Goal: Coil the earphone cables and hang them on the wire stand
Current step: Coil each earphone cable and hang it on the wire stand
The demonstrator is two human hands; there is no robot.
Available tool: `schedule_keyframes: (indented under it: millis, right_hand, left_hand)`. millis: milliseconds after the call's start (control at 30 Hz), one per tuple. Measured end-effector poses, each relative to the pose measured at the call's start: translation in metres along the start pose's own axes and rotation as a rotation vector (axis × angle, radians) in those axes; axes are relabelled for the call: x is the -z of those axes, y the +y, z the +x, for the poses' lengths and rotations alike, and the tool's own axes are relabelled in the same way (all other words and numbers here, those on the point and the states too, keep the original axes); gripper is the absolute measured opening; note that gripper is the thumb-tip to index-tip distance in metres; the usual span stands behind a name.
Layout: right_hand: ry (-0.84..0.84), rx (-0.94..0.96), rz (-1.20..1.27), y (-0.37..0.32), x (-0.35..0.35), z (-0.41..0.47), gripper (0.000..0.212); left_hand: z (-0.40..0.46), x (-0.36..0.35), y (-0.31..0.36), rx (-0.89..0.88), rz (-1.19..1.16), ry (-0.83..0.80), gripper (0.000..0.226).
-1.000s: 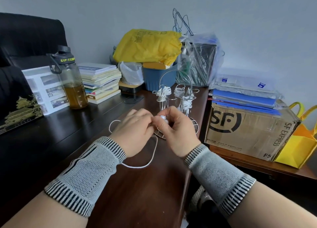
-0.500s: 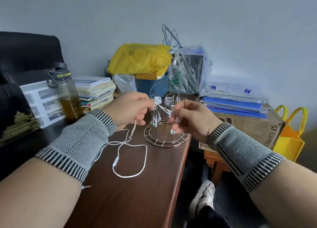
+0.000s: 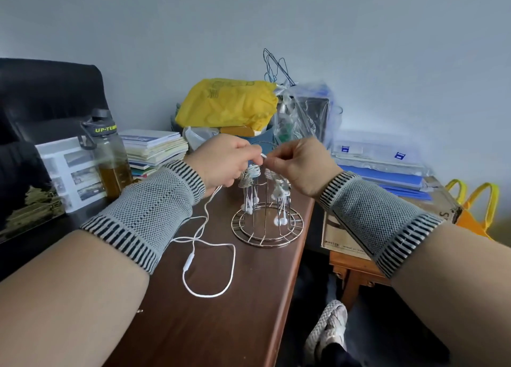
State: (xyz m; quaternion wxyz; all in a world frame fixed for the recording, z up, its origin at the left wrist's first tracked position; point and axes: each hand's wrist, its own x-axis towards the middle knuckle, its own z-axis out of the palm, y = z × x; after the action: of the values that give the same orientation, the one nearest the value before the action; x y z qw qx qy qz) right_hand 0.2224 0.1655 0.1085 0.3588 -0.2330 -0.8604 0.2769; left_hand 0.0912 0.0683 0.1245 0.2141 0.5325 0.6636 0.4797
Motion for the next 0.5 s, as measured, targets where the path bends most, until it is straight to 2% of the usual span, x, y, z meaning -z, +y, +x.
schedule_keyframes:
  millis: [100,200,333,500]
  right_hand:
    - [0.088,0.052,-0.230,-0.003,-0.001,0.017,0.017]
    - [0.116,0.037,-0.325,-0.001,-0.006,0.031,0.018]
    - [0.007,-0.013,-0.443,0.006,-0.019,0.043,0.022]
    - [-0.126,-0.052,-0.501,0.013,-0.033,0.047,0.025]
  left_hand:
    - [0.003,0.002,-0.002,-0.010,-0.085,0.012,0.025]
    - [0.009,0.004,-0.012,0.001,-0.038,0.060,0.021]
    - [0.014,0.007,-0.032,0.060,0.004,0.098,0.018]
    - [0.010,0.009,-0.050,0.132,0.029,0.043,0.016]
